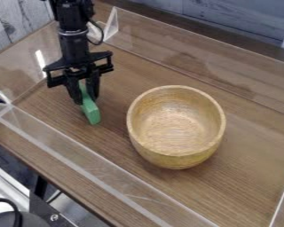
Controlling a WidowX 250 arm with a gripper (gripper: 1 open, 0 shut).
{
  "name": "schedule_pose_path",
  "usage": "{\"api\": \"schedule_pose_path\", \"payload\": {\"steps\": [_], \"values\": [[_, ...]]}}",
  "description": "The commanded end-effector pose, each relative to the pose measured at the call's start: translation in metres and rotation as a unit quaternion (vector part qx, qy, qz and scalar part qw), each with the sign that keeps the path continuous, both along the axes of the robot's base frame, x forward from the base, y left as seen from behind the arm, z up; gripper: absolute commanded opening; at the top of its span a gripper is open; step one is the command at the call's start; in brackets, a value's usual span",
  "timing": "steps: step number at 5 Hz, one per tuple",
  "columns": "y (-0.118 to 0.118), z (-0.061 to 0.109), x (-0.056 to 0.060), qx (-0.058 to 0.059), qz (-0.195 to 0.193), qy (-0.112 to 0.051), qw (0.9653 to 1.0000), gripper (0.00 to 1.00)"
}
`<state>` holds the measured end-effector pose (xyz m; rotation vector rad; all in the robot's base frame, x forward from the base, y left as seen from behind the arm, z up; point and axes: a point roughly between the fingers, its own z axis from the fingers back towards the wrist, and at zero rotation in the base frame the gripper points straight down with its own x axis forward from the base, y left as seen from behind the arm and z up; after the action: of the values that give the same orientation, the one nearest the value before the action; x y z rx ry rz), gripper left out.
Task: Put the green block in the brown bowl
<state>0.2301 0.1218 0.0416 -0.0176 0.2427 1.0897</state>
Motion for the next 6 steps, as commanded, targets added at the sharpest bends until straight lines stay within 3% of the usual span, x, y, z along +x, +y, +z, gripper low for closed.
{"api": "schedule_pose_path", "payload": {"steps": [1, 3, 4, 5, 6], "values": [[0.001, 0.037, 0.011, -0.001, -0.029, -0.030, 0.9992, 0.00], [-0.035, 0.087, 0.014, -0.056, -0.055, -0.024, 0.9966, 0.00], [-0.063, 0.097, 0.024, -0.069, -0.068, -0.006, 0.9953, 0.00], [-0.102, 0.097, 0.036, -0.073, -0.101, 0.012, 0.9921, 0.00], [-0.121, 0.094, 0.027, -0.078, -0.130, 0.010, 0.9883, 0.00]]}}
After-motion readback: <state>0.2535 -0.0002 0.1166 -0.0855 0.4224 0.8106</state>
